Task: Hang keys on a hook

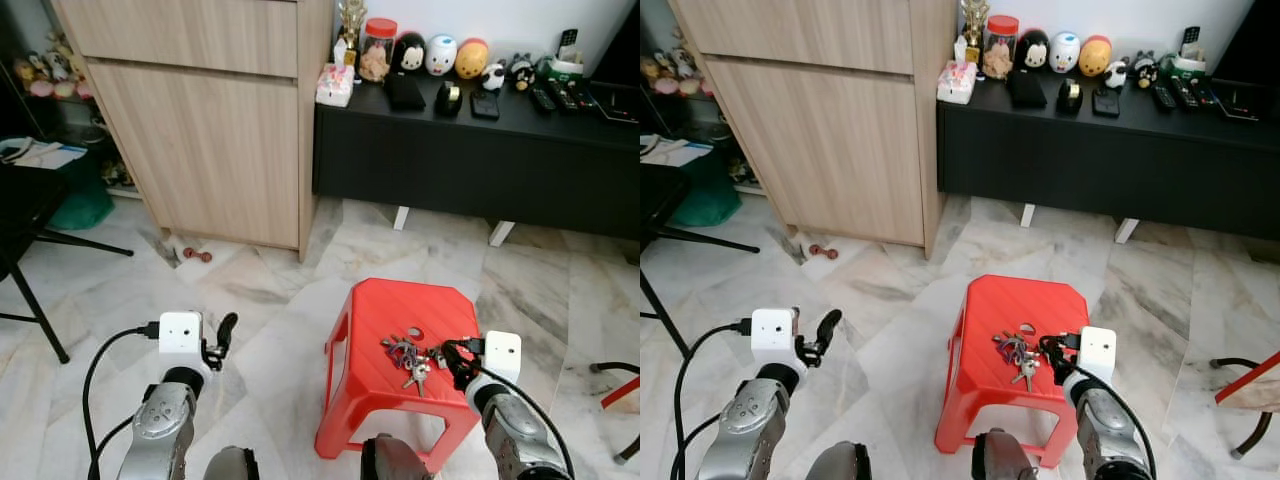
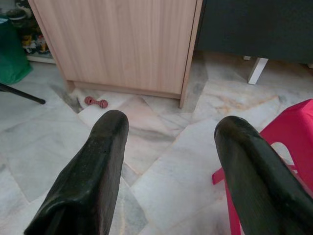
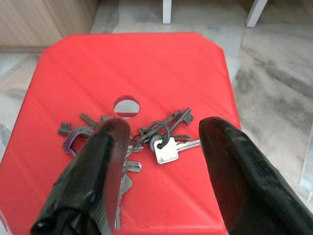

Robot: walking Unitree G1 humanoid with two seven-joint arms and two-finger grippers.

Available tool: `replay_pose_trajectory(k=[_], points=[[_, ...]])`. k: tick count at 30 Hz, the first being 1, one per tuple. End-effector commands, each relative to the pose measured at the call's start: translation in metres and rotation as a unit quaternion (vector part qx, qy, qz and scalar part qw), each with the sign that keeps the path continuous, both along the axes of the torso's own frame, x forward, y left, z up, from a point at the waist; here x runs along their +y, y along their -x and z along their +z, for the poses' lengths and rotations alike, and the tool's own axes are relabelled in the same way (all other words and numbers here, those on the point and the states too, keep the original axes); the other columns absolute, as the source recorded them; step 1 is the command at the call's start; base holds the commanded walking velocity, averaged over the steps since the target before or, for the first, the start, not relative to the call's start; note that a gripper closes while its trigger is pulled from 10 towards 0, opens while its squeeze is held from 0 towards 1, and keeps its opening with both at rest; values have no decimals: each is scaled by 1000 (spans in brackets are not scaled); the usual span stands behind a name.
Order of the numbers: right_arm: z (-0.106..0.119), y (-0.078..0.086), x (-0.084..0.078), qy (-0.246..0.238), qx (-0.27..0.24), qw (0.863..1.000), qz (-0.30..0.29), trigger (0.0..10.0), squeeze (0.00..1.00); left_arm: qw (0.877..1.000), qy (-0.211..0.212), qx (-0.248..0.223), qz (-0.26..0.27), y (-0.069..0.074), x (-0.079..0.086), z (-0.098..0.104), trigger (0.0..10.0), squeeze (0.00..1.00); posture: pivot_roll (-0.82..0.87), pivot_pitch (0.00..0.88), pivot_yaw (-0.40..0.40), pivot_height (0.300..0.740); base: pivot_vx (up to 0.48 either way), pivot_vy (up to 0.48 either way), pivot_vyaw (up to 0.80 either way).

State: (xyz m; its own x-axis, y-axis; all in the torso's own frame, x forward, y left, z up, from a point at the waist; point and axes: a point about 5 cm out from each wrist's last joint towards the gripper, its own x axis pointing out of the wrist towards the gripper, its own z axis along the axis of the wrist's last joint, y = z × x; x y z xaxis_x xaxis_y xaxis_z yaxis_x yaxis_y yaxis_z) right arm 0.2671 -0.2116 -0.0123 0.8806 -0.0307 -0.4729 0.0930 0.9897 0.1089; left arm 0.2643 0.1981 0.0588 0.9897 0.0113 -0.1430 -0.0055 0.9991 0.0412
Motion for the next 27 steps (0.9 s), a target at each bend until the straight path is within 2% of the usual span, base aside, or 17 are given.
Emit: replay_pose_trajectory(k=[1, 9, 16, 21, 27], points=[[2, 0, -2, 6, -6, 1000, 4, 10000, 0, 1000, -8, 4, 2, 2, 0, -2, 10000, 0, -76, 92, -74, 638, 0, 0, 0], [2, -1, 2, 7, -9, 1000, 19, 10000, 0, 1000, -14, 4, 8, 1, 3, -1, 10000, 0, -77, 95, -73, 638, 0, -352, 0], [3, -1, 5, 15, -15, 999, 37, 10000, 0, 1000, -19, 3, 17, 1, 5, -1, 10000, 0, -78, 96, -71, 638, 0, 0, 213], [2, -1, 8, -3, -13, 999, 39, 10000, 0, 1000, -18, 5, 15, 0, 5, -1, 10000, 0, -78, 96, -70, 638, 0, 0, 209], [-3, 2, 18, -11, 2, 996, 91, 10000, 0, 1000, -17, 6, 14, 0, 4, -1, 10000, 0, -82, 97, -69, 638, 0, 0, 0]])
